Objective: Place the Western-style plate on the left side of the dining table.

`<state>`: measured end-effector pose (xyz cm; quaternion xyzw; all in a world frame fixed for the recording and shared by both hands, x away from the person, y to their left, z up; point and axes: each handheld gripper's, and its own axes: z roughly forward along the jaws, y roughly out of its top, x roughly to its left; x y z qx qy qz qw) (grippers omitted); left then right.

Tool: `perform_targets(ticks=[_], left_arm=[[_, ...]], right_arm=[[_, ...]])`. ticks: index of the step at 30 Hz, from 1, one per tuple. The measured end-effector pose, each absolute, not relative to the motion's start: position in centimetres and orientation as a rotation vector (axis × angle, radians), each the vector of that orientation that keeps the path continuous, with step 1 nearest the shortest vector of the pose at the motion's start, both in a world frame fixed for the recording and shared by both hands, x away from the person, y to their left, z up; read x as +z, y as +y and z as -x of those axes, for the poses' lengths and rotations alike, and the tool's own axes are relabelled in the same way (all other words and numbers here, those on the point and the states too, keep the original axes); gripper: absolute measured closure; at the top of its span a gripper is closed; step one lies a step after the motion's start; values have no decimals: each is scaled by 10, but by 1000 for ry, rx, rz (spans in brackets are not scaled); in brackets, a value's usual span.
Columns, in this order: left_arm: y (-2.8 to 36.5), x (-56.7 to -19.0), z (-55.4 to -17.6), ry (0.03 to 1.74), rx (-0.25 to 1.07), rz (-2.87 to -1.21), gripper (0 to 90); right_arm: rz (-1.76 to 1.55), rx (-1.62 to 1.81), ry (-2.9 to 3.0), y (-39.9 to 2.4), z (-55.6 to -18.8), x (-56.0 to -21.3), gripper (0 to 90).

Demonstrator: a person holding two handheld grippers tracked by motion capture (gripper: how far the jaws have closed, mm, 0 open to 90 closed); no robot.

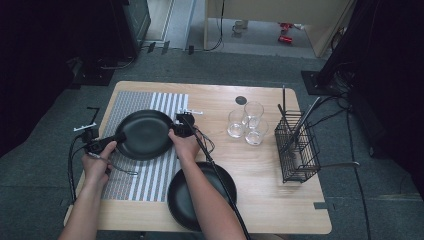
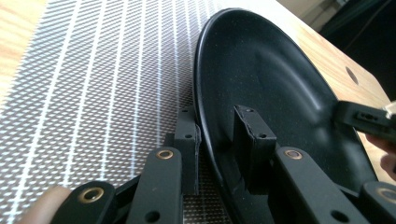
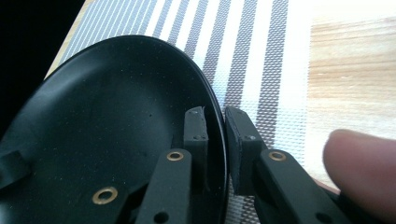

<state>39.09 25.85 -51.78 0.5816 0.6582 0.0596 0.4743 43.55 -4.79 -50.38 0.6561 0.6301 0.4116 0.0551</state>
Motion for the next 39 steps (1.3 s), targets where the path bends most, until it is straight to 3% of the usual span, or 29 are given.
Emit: perform_targets(ticks=[16,25,30,39], left_arm=[[256,-518,-389,1652,212,-1430,700],[258,-514,-384,1666,270,-1391,489],[259,-511,-380,1663,296,-1401,450],[251,-494,-365,1556,296,-1444,304]], right_arm=[[-1934,1234,1954,-42,-434,-502,793],[-1688,1269,1879,-55,-426,-481,632],[-1651,1313,1855,-70,-420,-472,592],[-1600,1299,1894,-92,-403,-457,290]])
